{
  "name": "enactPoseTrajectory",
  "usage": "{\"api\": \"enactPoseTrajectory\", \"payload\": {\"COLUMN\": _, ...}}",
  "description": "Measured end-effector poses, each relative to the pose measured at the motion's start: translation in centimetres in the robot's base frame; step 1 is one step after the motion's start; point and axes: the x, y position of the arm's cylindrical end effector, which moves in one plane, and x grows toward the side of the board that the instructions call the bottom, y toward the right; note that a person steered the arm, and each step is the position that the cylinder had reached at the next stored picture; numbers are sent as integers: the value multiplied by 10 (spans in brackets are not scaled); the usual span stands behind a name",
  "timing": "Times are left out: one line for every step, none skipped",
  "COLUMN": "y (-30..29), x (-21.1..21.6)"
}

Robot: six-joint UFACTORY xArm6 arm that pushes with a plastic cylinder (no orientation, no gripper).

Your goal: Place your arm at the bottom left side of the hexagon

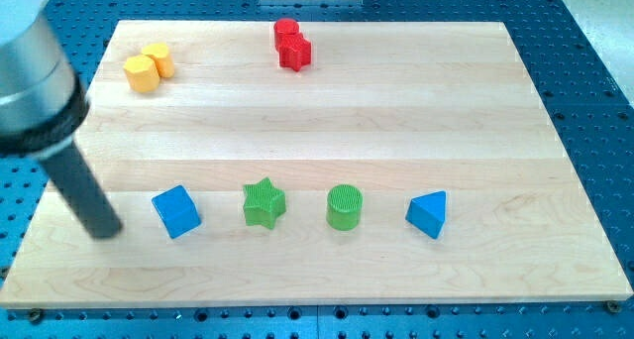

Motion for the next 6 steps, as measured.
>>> {"api": "enactPoseTrajectory", "payload": {"y": 59, "x": 9}}
{"api": "enactPoseTrajectory", "payload": {"y": 92, "x": -6}}
{"api": "enactPoseTrajectory", "payload": {"y": 72, "x": -26}}
{"api": "enactPoseTrajectory", "payload": {"y": 43, "x": 21}}
{"api": "enactPoseTrajectory", "payload": {"y": -20, "x": 24}}
{"api": "enactPoseTrajectory", "payload": {"y": -39, "x": -72}}
